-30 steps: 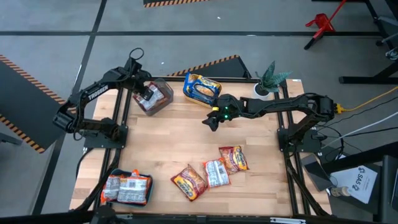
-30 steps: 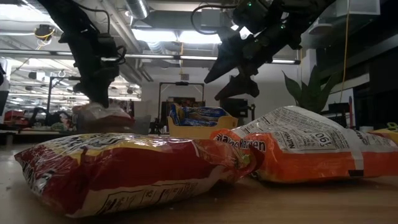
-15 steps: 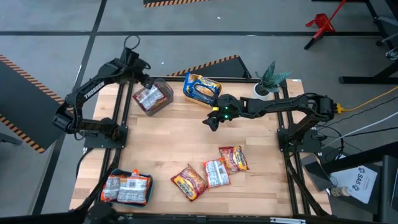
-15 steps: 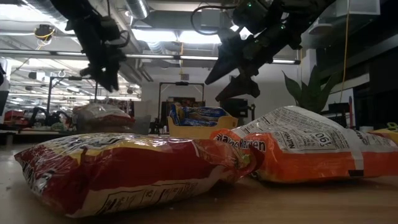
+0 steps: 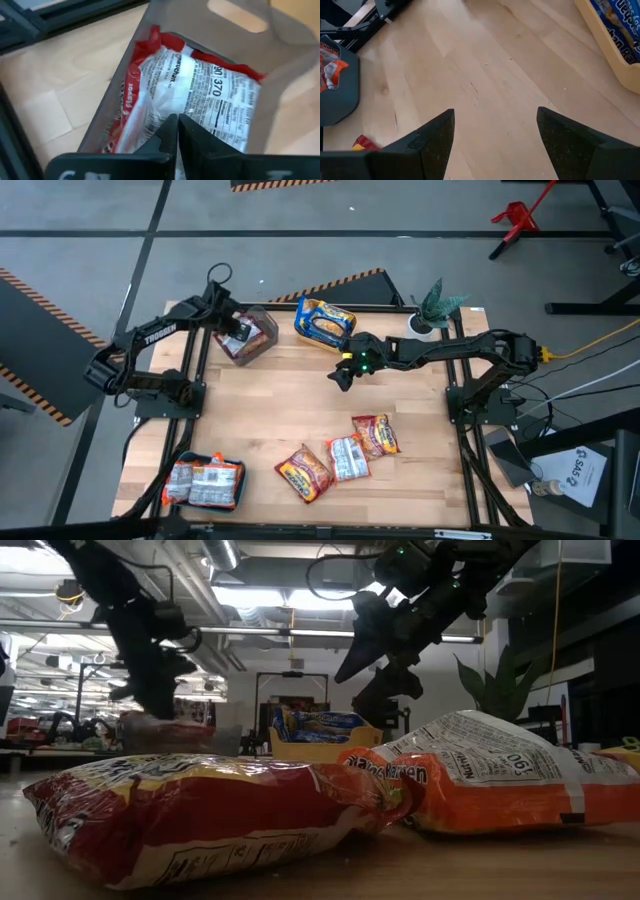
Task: Sort Maruchan noodles
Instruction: Put the red noodle pack into the gray bin
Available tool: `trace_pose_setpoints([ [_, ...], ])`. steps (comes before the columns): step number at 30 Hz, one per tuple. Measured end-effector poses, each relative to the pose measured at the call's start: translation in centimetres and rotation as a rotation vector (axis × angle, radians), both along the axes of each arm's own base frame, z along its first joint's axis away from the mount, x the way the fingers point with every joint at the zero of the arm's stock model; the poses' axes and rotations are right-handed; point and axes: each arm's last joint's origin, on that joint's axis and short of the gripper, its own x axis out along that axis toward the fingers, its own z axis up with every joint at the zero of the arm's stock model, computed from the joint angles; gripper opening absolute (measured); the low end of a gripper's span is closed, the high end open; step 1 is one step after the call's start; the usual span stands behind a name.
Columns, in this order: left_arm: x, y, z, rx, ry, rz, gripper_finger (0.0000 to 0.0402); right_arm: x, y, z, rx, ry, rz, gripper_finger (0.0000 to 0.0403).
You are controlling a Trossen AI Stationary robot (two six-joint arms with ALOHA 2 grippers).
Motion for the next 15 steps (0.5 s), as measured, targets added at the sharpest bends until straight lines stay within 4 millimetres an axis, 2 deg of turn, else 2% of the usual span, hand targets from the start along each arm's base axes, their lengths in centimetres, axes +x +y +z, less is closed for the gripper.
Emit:
trace_pose_setpoints([
  [3,-0.2,-0.3,-1.3,-0.017,-0.050,0.007,0.0002,0.0,0.0,0.0,0.000,0.000,0.000,0.0269],
  [7,0.2,-0.9,-1.8,-0.068,-0.129,-0.056,0.0002,0.0,0.0,0.0,0.000,-0.001,0.000,0.0269],
  [11,0.7,-0.8,-0.9,-0.089,-0.160,-0.090,0.0002,0.0,0.0,0.0,0.000,-0.002,0.000,0.0269],
  [15,1.2,0.1,1.2,-0.047,-0.198,-0.105,0.0002,0.0,0.0,0.0,0.000,-0.002,0.000,0.0269],
])
